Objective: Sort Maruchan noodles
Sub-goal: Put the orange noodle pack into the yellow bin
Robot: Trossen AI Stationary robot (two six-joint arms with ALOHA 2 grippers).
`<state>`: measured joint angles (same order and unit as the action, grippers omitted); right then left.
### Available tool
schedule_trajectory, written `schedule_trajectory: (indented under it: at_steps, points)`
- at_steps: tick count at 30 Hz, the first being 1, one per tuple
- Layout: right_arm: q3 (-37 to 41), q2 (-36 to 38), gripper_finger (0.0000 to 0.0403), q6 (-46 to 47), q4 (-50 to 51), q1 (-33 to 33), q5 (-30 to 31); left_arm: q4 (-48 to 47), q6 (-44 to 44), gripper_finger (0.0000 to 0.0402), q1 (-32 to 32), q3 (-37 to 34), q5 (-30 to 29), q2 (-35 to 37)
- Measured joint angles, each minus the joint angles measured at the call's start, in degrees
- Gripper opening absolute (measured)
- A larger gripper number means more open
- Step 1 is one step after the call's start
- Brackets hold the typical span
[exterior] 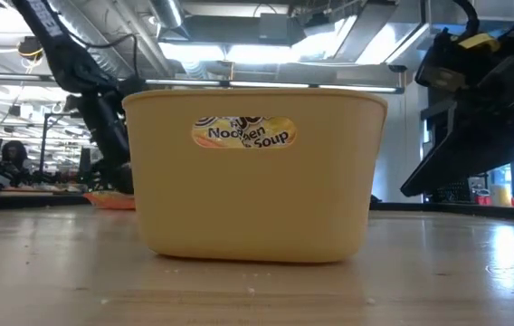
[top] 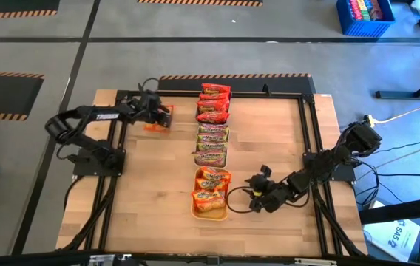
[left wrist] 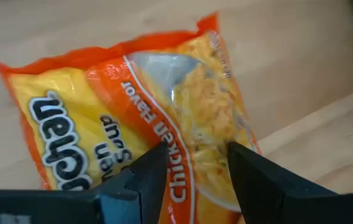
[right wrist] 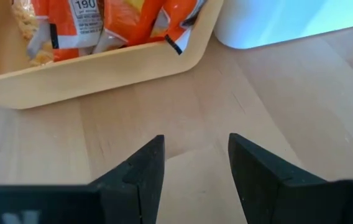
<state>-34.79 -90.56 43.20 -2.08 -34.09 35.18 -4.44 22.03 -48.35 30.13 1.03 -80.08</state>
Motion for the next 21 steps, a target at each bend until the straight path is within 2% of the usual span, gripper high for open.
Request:
schedule_trajectory:
  at_steps: [6, 13, 17, 21]
  points:
    - [0.00, -0.02, 0.0161, -0.08, 0.04, 0.00, -1.67, -1.69, -2.29, 0.0163, 4.61, 0.21, -0.25, -2.35]
    - [0.00, -0.02, 0.0161, -0.07, 0.43, 0.00, -4.81, -11.89, -4.68, 0.0163, 12.71, 0.24, -0.15, 0.75]
    - [0.00, -0.02, 0.0161, -0.02, 0.43, 0.00, -6.21, -17.34, -5.70, 0.0163, 19.36, 0.15, -0.14, 3.34]
    - [-0.02, -0.02, 0.0161, 1.05, 0.41, 0.00, -10.35, -21.83, -6.11, 0.0163, 27.62, 0.04, 0.44, 5.62]
